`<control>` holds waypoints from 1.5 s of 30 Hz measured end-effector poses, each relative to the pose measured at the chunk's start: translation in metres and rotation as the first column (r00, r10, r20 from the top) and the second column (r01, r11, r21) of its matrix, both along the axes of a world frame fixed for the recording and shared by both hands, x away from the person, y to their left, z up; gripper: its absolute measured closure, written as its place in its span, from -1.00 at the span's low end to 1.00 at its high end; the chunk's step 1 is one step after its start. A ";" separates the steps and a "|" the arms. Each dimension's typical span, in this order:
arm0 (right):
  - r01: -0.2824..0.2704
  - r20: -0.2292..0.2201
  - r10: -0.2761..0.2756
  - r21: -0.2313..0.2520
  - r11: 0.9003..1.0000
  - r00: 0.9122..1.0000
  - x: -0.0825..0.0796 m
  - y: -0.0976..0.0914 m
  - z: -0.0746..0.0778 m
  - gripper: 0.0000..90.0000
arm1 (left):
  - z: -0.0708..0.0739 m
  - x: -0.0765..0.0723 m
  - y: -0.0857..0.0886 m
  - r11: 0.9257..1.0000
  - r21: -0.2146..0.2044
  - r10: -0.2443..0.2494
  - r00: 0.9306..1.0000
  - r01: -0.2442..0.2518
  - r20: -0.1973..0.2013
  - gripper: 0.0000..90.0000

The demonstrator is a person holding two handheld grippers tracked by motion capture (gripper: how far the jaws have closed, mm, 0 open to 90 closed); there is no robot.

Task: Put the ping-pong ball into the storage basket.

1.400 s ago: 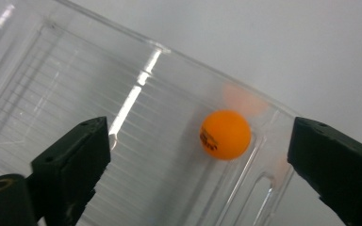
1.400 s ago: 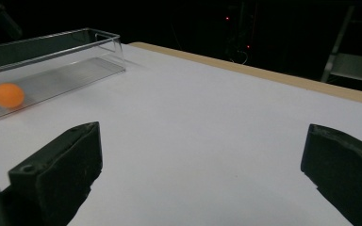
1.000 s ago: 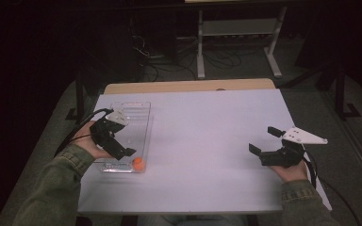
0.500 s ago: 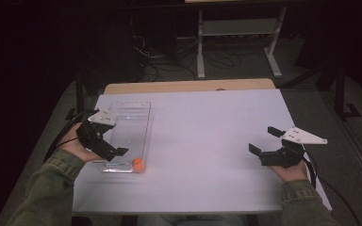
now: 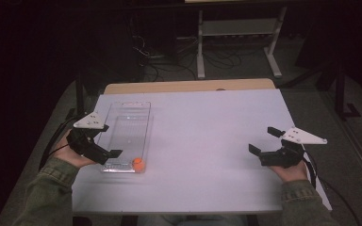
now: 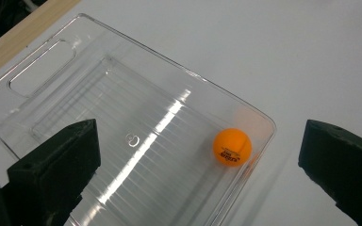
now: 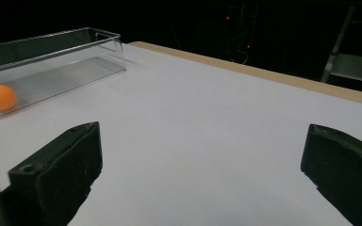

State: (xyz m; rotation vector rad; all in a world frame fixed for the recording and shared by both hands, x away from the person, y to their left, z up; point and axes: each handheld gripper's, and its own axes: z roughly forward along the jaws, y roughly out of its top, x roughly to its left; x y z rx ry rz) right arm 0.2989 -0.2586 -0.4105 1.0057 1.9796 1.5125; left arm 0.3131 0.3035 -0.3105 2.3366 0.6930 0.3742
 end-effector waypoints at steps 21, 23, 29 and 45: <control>-0.001 -0.001 0.001 -0.003 1.000 1.000 0.000 0.000 0.000 -1.00 | -0.023 -0.016 0.029 0.991 -0.111 0.086 0.995 -0.080 0.049 -1.00; -0.002 -0.002 0.002 -0.003 1.000 1.000 0.000 0.000 0.000 -1.00 | -0.026 -0.018 0.031 0.989 -0.119 0.096 0.993 -0.088 0.062 -1.00; -0.001 -0.002 0.001 -0.004 1.000 1.000 0.000 0.001 0.000 -1.00 | -0.033 -0.023 0.040 0.980 -0.153 0.138 0.987 -0.124 0.085 -1.00; -0.001 -0.005 0.001 -0.005 1.000 1.000 0.000 0.001 -0.001 -1.00 | -0.053 -0.034 0.057 0.945 -0.283 0.208 0.968 -0.164 0.136 -1.00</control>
